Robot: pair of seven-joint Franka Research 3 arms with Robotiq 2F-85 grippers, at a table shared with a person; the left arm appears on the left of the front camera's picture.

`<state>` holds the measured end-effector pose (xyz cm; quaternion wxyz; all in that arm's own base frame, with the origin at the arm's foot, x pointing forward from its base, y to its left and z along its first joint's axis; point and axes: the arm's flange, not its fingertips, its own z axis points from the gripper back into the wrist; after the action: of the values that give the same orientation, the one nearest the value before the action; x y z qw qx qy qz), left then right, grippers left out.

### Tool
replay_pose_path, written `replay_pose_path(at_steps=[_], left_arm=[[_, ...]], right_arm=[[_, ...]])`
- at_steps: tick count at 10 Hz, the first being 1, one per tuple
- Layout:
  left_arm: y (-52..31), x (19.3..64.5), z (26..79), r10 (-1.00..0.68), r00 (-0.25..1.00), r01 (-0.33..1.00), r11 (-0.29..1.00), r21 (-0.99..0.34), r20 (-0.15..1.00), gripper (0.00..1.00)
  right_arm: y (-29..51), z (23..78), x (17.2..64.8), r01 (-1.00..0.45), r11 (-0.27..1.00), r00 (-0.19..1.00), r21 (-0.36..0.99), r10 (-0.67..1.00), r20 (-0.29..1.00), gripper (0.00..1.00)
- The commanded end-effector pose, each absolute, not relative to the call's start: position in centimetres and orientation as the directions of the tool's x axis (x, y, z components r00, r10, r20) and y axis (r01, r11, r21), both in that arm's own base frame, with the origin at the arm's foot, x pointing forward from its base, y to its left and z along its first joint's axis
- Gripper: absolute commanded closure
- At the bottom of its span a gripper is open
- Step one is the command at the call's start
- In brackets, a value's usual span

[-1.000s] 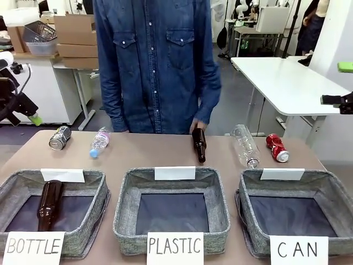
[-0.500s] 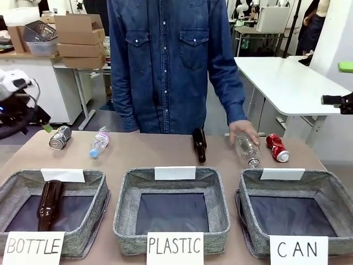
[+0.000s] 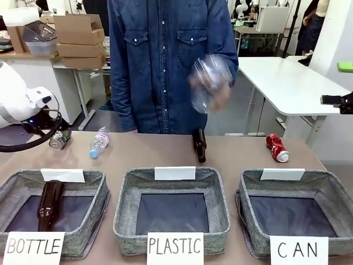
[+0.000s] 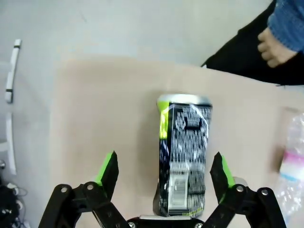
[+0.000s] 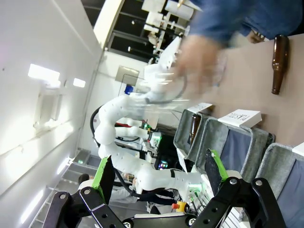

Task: Sort the can waste into the basket.
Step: Pick up the can waste from the table and place it in the right Fabric basket.

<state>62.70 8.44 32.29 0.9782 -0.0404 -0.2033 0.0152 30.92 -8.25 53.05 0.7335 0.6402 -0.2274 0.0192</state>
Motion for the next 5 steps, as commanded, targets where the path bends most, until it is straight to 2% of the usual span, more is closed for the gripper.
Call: replay_pose_path(at_steps=[1,3,4,5], left_arm=[[7.68,63.96,32.02,0.027,0.922,0.002,0.997,-0.076,0.387,0.0],[7.36,64.37,31.37,0.016,0.92,0.006,0.998,-0.056,0.391,0.0],[7.47,64.43,31.39,0.005,0.919,0.014,0.999,-0.045,0.395,0.44],[7.5,64.38,31.5,0.0,0.918,0.015,0.999,-0.036,0.396,0.58]], right_arm=[[-8.33,53.25,31.08,-0.341,0.174,0.89,0.924,-0.258,0.377,0.0],[-8.33,53.25,31.08,-0.341,0.174,0.89,0.924,-0.258,0.377,0.0],[-8.33,53.25,31.08,-0.341,0.174,0.89,0.924,-0.258,0.377,0.0],[-8.33,53.25,31.08,-0.341,0.174,0.89,0.924,-0.258,0.377,0.0]])
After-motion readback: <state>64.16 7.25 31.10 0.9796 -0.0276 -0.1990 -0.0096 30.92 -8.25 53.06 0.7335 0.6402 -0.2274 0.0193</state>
